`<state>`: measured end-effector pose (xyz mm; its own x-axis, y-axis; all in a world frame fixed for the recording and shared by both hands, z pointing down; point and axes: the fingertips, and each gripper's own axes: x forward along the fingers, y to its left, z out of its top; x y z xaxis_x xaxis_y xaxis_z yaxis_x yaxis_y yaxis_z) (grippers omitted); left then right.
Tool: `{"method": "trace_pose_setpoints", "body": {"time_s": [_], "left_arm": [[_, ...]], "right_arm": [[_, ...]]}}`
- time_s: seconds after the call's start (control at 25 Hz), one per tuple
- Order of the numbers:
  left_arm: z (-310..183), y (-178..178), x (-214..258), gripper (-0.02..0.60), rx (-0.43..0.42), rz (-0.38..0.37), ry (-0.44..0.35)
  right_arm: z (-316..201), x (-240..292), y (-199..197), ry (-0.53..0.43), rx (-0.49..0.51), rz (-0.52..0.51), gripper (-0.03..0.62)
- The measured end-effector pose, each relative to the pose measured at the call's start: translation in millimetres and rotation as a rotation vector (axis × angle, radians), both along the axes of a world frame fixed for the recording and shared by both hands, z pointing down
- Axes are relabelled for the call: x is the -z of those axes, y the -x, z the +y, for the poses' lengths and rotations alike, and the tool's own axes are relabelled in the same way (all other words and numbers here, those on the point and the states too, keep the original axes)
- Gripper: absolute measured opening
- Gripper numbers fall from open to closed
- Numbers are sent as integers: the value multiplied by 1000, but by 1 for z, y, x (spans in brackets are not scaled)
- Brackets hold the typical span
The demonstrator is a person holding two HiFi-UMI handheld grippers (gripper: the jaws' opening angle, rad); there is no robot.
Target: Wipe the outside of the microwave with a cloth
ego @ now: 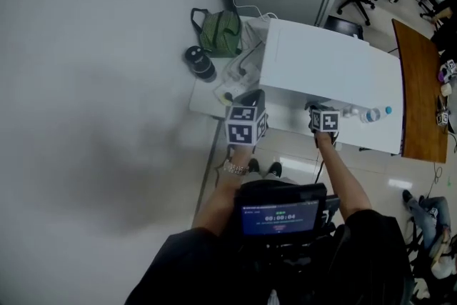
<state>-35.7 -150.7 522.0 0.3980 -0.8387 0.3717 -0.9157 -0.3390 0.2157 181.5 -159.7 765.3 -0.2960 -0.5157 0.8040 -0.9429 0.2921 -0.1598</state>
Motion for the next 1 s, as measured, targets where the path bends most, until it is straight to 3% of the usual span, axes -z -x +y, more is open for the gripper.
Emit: {"method": "trace_pose_setpoints", "body": {"time_s": [0.16, 0.32, 0.44, 0.64, 0.8, 0.88, 1.0], "left_arm": [[-3, -19, -3, 0, -50, 7, -2], [-2, -20, -7, 0, -61, 3, 0], [2, -4, -10, 0, -30, -8, 6], [18, 33, -17, 0, 44, -36, 28], [37, 75, -25, 0, 126, -69, 52], [45, 91, -30, 0, 163, -81, 66], [50, 105, -30, 0, 190, -85, 65]], "right_arm": [[5, 0, -74, 4, -74, 81, 14], [6, 0, -82, -2, -106, 69, 15], [7, -4, -22, -15, -17, -2, 15], [10, -27, 122, 12, 152, -115, 15], [-11, -8, 230, -45, 257, -167, 15], [-18, -20, 245, -28, 270, -129, 15], [-33, -37, 218, -27, 220, -46, 15]]}}
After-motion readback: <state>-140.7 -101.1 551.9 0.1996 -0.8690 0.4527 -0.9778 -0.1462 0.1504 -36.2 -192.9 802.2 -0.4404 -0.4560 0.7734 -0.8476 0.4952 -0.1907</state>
